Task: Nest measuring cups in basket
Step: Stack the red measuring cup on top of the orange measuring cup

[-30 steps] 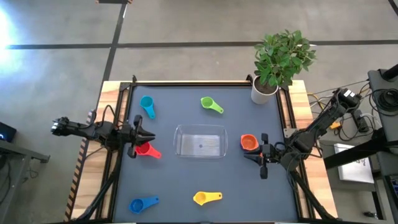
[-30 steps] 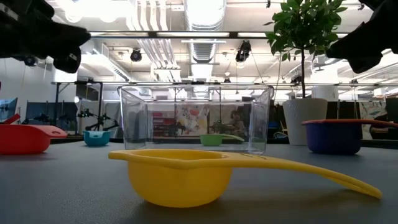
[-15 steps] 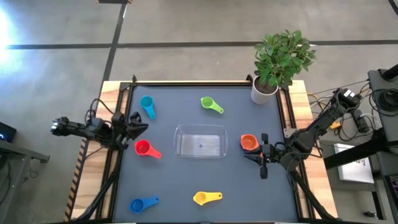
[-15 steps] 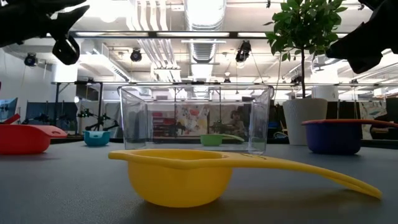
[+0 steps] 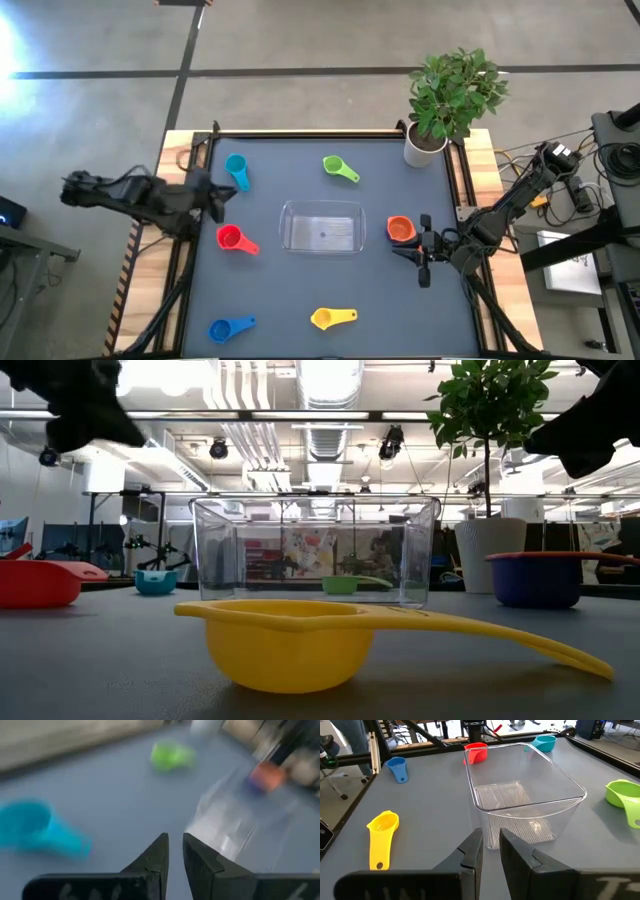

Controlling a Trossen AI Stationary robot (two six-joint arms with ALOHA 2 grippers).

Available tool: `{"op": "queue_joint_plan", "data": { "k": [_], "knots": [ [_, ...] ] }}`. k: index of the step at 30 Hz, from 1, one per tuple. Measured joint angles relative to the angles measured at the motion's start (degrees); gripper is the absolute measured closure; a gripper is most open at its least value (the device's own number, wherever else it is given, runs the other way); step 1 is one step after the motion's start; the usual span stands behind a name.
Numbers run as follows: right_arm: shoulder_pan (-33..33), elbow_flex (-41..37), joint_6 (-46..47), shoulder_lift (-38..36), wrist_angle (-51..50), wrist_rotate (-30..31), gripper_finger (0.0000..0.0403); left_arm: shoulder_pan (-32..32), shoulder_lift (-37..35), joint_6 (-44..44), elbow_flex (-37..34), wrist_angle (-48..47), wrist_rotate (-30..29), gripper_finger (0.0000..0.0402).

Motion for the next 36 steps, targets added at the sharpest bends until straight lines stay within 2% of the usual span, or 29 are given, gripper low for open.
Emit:
{"op": "queue_joint_plan", "data": {
  "k": [2, 5, 9, 14, 20, 28, 36],
  "knots": [
    [0.0, 0.0, 0.0, 0.01, -0.05, 0.0, 0.0351, 0.0, 5.67, -3.48, 2.45, -4.96, 4.2, 0.0364],
    [0.0, 0.0, 0.0, 0.01, -0.15, 0.0, 0.0351, -0.04, 13.08, -5.49, 3.94, -7.65, 10.22, 0.0359],
    [0.0, 0.0, 0.02, 0.01, -0.25, -0.05, 0.0351, -0.24, 20.08, -6.36, 3.18, -9.11, 15.59, 0.0321],
    [0.0, 0.0, 0.18, 0.01, -0.39, -1.6, 0.0351, -1.31, 23.53, -9.66, 0.66, -11.09, 17.62, 0.0243],
    [0.0, 0.0, 0.17, 0.03, -0.63, -1.66, 0.0351, -3.3, 21.54, -16.72, -3.21, -12.78, 18.65, 0.0172],
    [-0.02, 0.0, 0.0, 0.03, -0.66, -1.53, 0.0351, -3.63, 21.22, -20.11, -1.65, -13.31, 17.63, 0.0169],
    [-0.02, 0.0, 0.09, 0.03, -0.34, -1.49, 0.0351, -2.94, 26.58, -17.61, -2.12, -13.61, 18.62, 0.0171]
  ]
}}
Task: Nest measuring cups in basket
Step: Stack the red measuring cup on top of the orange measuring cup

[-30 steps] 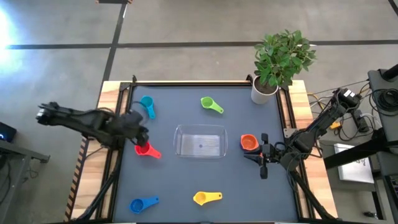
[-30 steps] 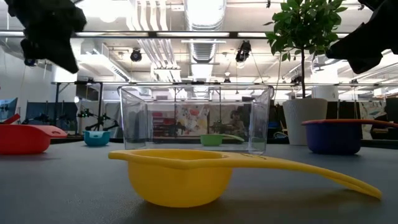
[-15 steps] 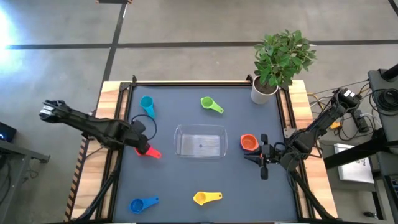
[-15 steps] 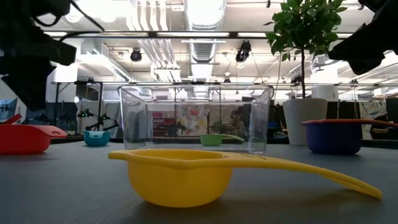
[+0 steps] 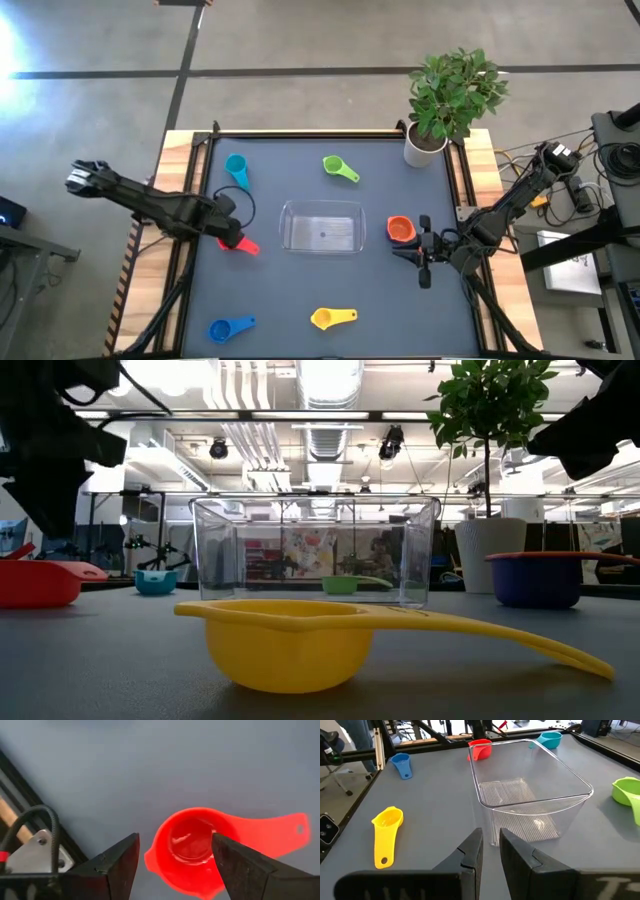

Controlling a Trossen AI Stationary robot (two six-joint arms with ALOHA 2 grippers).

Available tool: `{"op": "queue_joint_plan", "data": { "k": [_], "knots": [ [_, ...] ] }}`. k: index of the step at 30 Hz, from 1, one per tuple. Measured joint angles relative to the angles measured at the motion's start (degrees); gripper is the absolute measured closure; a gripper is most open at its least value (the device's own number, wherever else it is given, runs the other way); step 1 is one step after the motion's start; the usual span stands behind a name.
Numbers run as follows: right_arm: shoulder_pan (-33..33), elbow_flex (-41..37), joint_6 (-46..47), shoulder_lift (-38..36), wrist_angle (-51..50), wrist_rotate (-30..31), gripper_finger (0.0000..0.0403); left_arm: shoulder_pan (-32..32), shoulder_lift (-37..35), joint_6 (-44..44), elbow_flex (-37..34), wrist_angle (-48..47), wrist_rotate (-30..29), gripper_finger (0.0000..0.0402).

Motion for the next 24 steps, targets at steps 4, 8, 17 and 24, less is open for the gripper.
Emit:
{"op": "queue_joint_plan", "data": {
  "k": [4, 8, 17, 24],
  "knots": [
    [0.0, 0.0, 0.07, 0.0, 0.33, 0.01, 0.0351, 1.72, 3.13, 2.61, -0.84, -0.23, 0.86, 0.0171],
    [0.0, 0.0, 0.07, 0.0, 0.4, 0.01, 0.0351, 3.85, 5.0, 6.32, -1.93, 1.43, 1.79, 0.0171],
    [0.0, 0.0, -0.04, 0.0, 0.37, 0.03, 0.0351, 9.01, 6.62, 13.65, -2.9, 4.07, 1.83, 0.0174],
    [0.0, 0.0, -0.06, -0.02, 0.34, 0.03, 0.0351, 9.88, 8.64, 17.8, -3.3, 8.4, 1.81, 0.0239]
  ]
}}
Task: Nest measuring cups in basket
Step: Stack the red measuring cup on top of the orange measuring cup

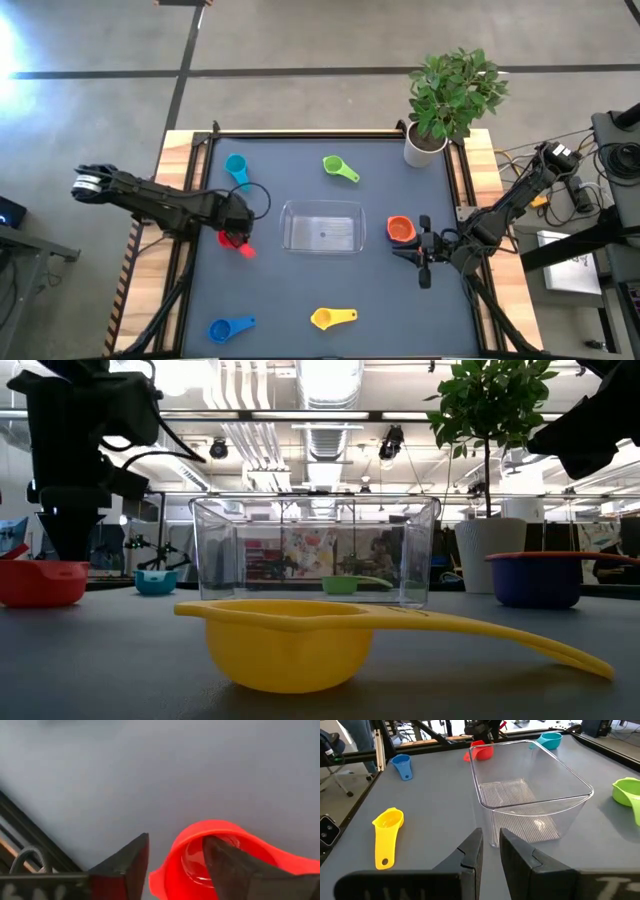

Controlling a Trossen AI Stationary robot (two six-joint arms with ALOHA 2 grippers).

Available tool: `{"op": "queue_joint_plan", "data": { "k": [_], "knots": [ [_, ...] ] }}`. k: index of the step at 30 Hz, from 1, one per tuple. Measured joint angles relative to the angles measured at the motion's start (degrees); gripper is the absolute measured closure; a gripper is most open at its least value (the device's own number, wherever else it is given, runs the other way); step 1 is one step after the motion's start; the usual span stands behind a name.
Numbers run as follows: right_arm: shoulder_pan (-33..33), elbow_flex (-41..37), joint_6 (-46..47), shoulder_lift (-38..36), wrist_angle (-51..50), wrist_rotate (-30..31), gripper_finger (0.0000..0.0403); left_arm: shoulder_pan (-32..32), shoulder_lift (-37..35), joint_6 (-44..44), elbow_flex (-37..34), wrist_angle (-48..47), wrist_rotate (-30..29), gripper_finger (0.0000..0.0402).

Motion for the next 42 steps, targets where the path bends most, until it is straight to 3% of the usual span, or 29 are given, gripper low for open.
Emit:
{"op": "queue_joint_plan", "data": {
  "k": [11, 18, 27, 30, 36, 42],
  "knots": [
    [0.0, 0.0, 0.07, 0.0, -0.01, 0.0, 0.0351, 0.11, 3.72, 1.35, -0.21, 0.65, -0.06, 0.0391],
    [0.0, 0.0, 0.74, 0.0, 0.06, 0.0, 0.0351, 0.23, 1.56, 2.99, 4.07, -3.07, -1.87, 0.04],
    [0.0, 0.0, 0.69, 0.0, 0.06, 0.0, 0.0351, 0.23, -2.57, 5.11, 19.99, -13.97, -9.5, 0.0401],
    [-0.05, 0.0, 0.6, 0.0, 0.09, 1.16, 0.0351, 0.23, -2.43, 8.09, 25.62, -13.3, -13.06, 0.0401],
    [-0.15, 2.51, -1.35, 0.0, 0.13, 12.04, 0.0351, 0.23, -0.34, 16.94, 33.02, -6.56, -15.18, 0.0401],
    [-0.15, 8.29, -14.59, 0.3, 0.15, 12.63, 0.0351, 0.34, 3.97, 22.54, 37.52, -4.15, -15.17, 0.0401]
  ]
}}
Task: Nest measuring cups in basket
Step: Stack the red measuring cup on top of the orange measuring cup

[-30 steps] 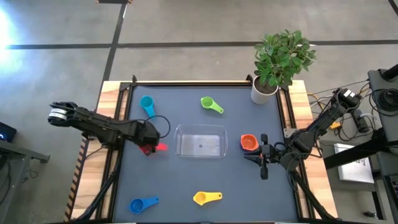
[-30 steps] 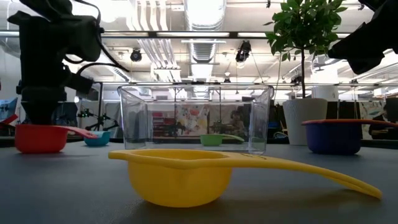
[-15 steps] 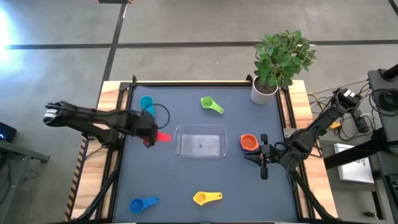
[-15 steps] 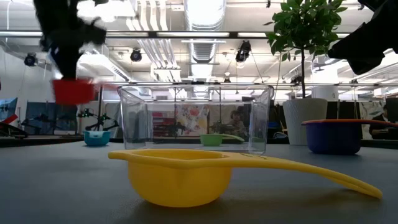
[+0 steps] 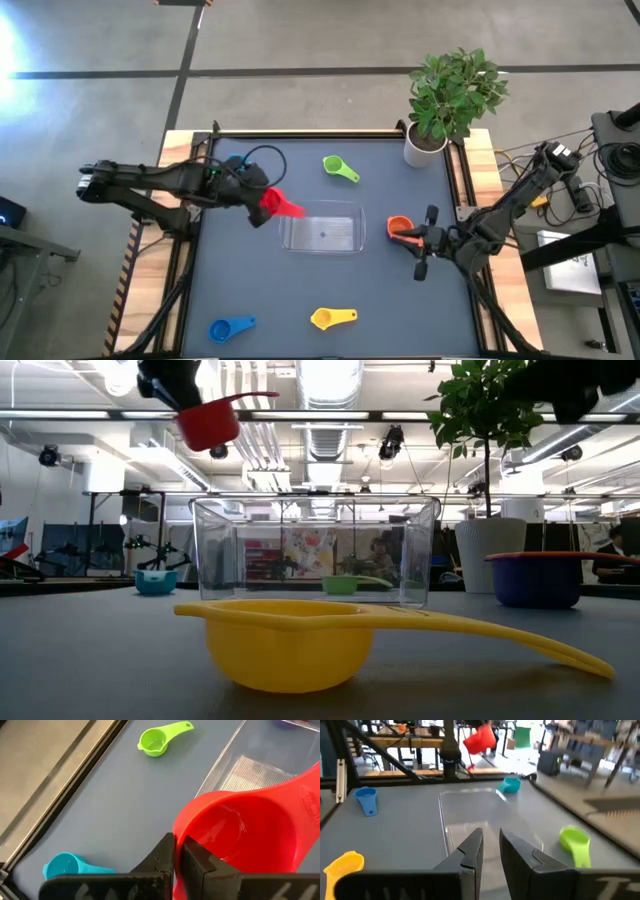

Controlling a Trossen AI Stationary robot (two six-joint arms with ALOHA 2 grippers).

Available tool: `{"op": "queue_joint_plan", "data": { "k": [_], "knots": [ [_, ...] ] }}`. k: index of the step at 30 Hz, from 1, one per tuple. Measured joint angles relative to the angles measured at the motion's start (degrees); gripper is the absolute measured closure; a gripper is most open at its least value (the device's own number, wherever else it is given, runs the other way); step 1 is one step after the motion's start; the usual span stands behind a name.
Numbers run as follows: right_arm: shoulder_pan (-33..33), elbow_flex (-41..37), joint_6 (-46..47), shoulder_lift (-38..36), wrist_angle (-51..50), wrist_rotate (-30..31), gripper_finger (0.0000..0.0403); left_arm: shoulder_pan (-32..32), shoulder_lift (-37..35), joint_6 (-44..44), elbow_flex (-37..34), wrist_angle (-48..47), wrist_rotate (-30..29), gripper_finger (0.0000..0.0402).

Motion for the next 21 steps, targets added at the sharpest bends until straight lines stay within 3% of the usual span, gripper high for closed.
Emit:
{"op": "queue_joint_plan", "data": {
  "k": [12, 21],
  "knots": [
    [-4.3, 8.62, -15.97, 5.37, -1.39, -0.17, 0.0323, 0.15, 7.18, 1.51, 3.68, 5.72, 2.75, 0.0401],
    [-9.74, 11.84, -18.34, 12.2, -1.3, -0.6, 0.0227, 0.24, 12.31, 1.94, 7.89, 7.6, 3.1, 0.0402]
  ]
}}
